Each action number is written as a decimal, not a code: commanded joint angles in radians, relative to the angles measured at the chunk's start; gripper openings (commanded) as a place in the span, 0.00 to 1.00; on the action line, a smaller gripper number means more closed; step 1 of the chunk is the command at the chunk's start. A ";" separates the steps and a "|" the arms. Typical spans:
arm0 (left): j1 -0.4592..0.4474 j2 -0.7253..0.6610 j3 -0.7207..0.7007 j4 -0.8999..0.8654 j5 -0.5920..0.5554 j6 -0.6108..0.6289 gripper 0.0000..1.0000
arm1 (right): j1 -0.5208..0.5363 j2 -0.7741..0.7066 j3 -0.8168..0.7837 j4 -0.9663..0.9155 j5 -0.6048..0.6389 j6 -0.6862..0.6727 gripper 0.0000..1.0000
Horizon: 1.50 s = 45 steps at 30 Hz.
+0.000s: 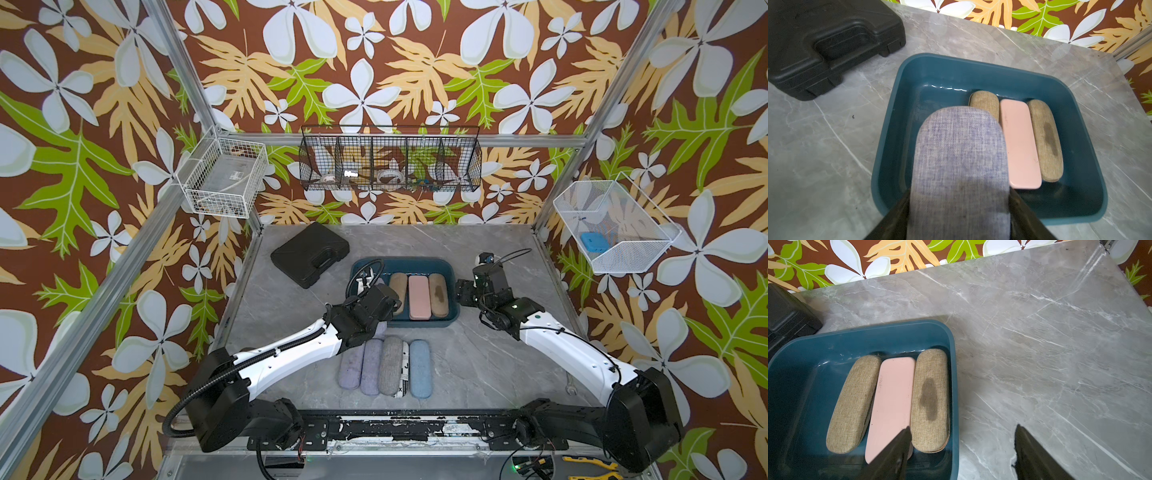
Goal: Put the glasses cases into the storage boxes
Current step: Place the glasses case in the storage box.
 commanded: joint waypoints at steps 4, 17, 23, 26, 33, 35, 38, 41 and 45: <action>0.062 0.115 0.058 0.135 -0.005 0.095 0.62 | 0.001 0.004 0.001 0.006 0.015 -0.005 0.77; 0.154 0.330 0.148 0.195 0.038 0.165 0.62 | 0.001 0.004 0.001 -0.004 0.032 -0.017 0.77; 0.181 0.418 0.163 0.248 0.078 0.195 0.62 | 0.001 -0.001 -0.002 -0.009 0.037 -0.019 0.77; 0.181 0.453 0.181 0.250 0.084 0.208 0.62 | 0.002 -0.007 -0.005 -0.014 0.042 -0.020 0.77; 0.181 0.504 0.212 0.265 0.121 0.219 0.62 | 0.001 -0.017 -0.005 -0.020 0.052 -0.021 0.77; 0.181 0.516 0.223 0.261 0.128 0.220 0.62 | 0.001 -0.016 -0.003 -0.021 0.052 -0.021 0.77; 0.181 0.529 0.227 0.264 0.138 0.220 0.62 | 0.001 -0.016 -0.001 -0.022 0.049 -0.022 0.77; 0.181 0.538 0.229 0.264 0.135 0.218 0.62 | 0.001 -0.016 0.001 -0.022 0.052 -0.022 0.77; 0.181 0.544 0.232 0.261 0.125 0.211 0.62 | 0.001 -0.016 0.001 -0.023 0.050 -0.020 0.77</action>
